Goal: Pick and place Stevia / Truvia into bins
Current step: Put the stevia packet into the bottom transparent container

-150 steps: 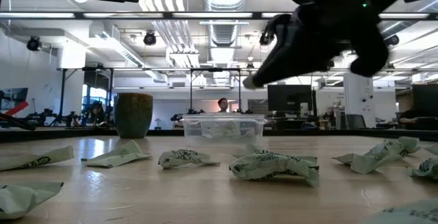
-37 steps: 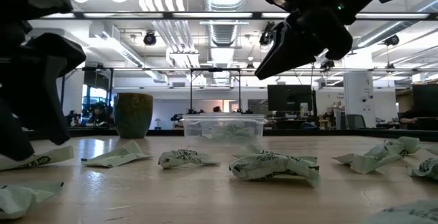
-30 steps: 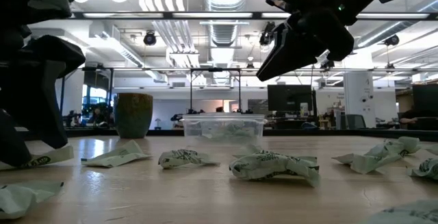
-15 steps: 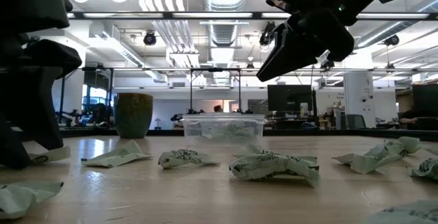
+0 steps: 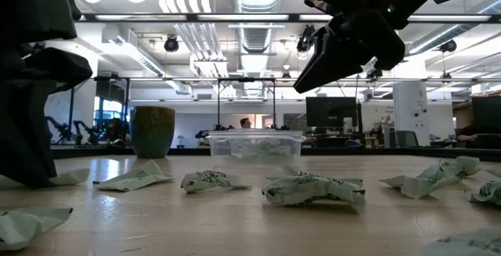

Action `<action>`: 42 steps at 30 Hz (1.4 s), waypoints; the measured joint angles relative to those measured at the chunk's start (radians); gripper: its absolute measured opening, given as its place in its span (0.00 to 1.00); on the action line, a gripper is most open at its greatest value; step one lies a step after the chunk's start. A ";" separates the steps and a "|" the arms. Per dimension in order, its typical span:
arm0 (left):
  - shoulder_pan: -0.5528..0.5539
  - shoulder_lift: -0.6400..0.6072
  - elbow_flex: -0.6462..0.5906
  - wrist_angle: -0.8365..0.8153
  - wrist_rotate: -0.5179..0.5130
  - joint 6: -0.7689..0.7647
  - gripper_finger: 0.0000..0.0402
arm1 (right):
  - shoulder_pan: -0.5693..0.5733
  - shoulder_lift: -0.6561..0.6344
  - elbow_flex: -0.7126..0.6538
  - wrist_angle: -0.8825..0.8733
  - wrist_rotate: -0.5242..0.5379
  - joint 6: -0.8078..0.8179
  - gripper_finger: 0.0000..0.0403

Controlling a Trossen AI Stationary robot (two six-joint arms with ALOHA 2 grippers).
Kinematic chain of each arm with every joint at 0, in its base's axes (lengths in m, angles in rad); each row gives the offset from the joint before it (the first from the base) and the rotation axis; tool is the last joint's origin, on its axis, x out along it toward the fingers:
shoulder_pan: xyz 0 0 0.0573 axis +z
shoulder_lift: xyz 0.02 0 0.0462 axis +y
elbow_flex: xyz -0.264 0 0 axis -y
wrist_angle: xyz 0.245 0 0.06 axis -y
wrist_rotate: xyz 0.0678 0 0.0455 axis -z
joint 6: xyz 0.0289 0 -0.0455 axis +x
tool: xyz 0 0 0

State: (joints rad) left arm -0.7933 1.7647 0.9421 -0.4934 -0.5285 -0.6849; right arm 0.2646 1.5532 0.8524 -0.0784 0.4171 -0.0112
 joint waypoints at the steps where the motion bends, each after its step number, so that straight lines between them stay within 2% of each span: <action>1: 0.000 0.000 0.000 0.000 0.000 0.009 0.01 | 0.000 0.000 0.000 0.000 0.000 0.000 0.19; 14: 0.000 -0.002 0.026 0.003 -0.070 0.107 0.00 | 0.000 0.000 0.000 0.000 0.000 0.000 0.17; 29: 0.002 -0.081 0.031 0.006 -0.311 0.257 0.00 | 0.000 0.000 0.000 0.000 0.000 -0.002 0.17; 33: 0.033 -0.104 0.031 0.006 -0.373 0.333 0.00 | 0.000 0.000 0.000 0.000 0.000 -0.003 0.17; 42: 0.195 -0.164 0.024 0.042 -0.373 0.548 0.00 | 0.000 0.000 0.000 0.000 0.000 -0.007 0.17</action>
State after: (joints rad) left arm -0.5985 1.6011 0.9666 -0.4510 -0.9014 -0.1370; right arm 0.2642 1.5532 0.8524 -0.0780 0.4175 -0.0185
